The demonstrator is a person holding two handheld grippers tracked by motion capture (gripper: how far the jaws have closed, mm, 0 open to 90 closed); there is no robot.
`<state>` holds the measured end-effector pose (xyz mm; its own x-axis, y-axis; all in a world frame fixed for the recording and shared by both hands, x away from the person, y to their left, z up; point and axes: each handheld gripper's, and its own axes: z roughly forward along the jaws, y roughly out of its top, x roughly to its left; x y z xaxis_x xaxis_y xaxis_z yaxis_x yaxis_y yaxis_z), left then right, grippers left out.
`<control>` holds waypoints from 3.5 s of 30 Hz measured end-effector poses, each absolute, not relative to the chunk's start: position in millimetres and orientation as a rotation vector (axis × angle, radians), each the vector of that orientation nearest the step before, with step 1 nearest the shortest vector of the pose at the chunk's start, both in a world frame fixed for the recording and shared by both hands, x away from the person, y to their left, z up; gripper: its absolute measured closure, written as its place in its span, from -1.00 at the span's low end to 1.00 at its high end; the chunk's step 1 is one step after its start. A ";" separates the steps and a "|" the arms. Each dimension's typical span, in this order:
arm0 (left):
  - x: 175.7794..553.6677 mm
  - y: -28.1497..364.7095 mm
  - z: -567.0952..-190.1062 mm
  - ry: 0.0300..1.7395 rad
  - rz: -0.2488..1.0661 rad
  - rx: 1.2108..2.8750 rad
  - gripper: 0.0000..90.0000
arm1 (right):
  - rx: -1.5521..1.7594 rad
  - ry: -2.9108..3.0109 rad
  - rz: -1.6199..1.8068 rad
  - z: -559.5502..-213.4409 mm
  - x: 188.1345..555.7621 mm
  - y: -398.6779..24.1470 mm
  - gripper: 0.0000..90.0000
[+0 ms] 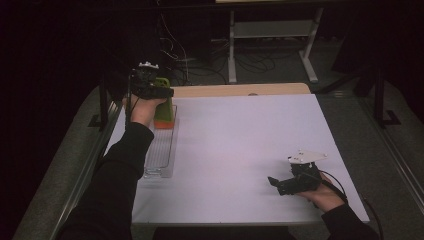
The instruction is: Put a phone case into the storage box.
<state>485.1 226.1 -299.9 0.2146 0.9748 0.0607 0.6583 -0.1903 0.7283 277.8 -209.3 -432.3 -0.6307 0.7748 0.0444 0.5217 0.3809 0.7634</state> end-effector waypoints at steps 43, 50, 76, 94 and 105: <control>498.0 235.2 -355.2 1.643 0.774 1.862 -0.97 | 1.125 2.328 1.117 -429.6 276.2 -208.0 -1.00; 487.2 239.7 -345.6 1.492 0.640 1.931 -0.97 | 1.114 2.324 1.129 -429.3 275.9 -207.5 -1.00; 383.1 233.6 -321.8 0.887 0.336 2.046 -1.00 | 1.080 2.314 1.182 -422.8 274.9 -209.6 -1.00; 321.7 241.0 -367.0 0.731 0.289 2.077 -1.00 | 1.046 2.315 1.195 -419.1 273.4 -209.0 -1.00; 304.1 251.2 -388.3 0.713 0.282 2.086 -1.00 | 1.033 2.319 1.203 -416.8 272.9 -208.1 -1.00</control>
